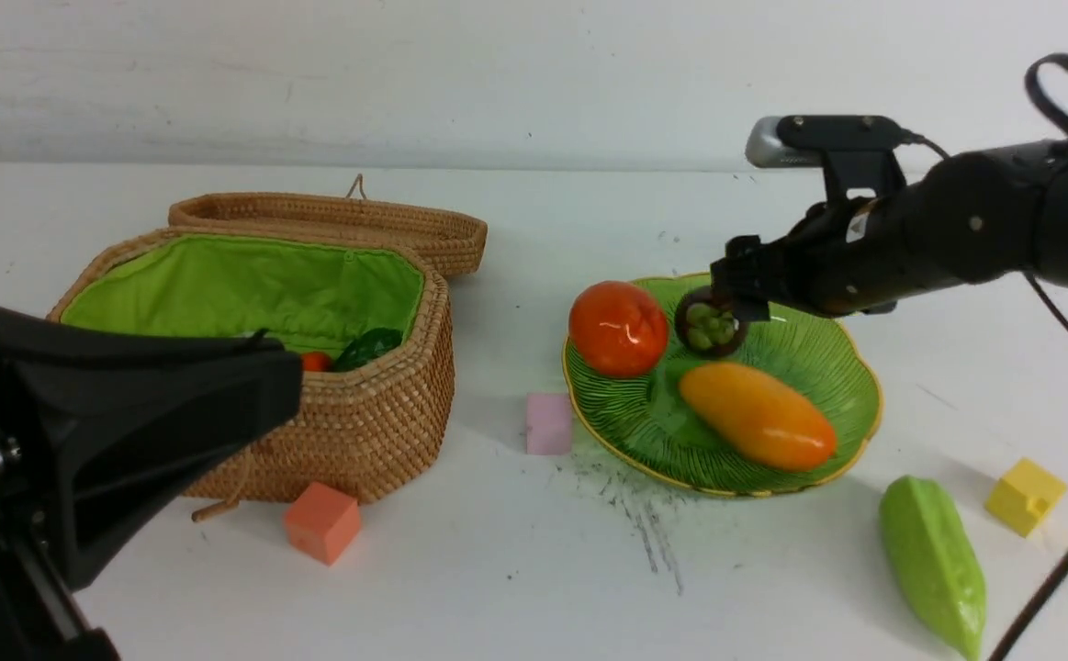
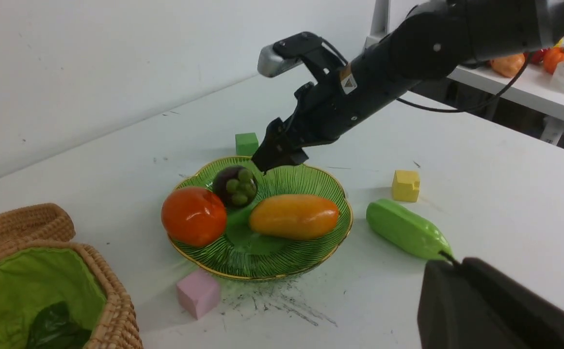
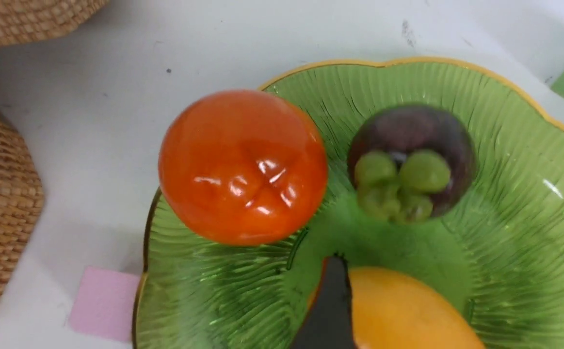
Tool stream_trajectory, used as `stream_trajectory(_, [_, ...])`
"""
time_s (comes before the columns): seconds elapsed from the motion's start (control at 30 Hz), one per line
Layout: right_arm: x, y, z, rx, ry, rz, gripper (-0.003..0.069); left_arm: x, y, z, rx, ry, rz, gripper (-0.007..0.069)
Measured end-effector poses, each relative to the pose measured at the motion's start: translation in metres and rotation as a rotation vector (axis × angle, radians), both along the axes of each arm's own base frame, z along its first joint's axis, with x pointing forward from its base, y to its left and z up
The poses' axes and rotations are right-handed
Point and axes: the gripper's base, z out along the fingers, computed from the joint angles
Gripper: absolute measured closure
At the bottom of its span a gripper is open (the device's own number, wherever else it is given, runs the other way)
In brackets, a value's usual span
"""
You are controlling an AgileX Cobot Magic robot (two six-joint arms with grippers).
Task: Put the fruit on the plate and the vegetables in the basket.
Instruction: Take a chayote with your right arm and place it on the basket on the left.
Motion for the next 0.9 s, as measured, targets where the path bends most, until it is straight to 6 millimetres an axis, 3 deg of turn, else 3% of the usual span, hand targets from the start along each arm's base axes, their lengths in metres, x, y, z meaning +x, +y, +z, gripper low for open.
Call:
stream_trajectory(0.1, [-0.02,-0.006,0.025,-0.008,0.033,0.009,0.0155,0.0,0.0,0.0,-0.001,0.001,0.0,0.0615])
stream_trajectory(0.23, [-0.062,-0.017,0.058,-0.046,0.145,0.033,0.0299,0.0,0.0,0.0,0.001,0.002,0.0,0.061])
stream_trajectory(0.3, [-0.075,-0.021,0.065,-0.067,0.183,0.044,0.0353,0.0,0.0,0.0,0.001,0.002,0.0,0.061])
stream_trajectory(0.43, [-0.114,-0.036,0.074,-0.141,0.271,0.056,0.055,0.0,0.0,-0.001,0.003,0.006,0.001,0.0609])
stream_trajectory(0.57, [-0.139,-0.048,0.058,-0.182,0.327,0.016,0.0669,0.0,0.0,-0.001,0.001,0.01,0.0,0.0609])
stream_trajectory(0.73, [-0.151,-0.054,0.024,-0.213,0.445,-0.029,0.0674,0.0,0.0,-0.001,0.001,0.015,0.0,0.0606])
stream_trajectory(0.9, [-0.142,-0.06,0.007,-0.206,0.5,-0.068,0.0645,0.0,0.0,-0.001,0.003,0.017,0.0,0.0606])
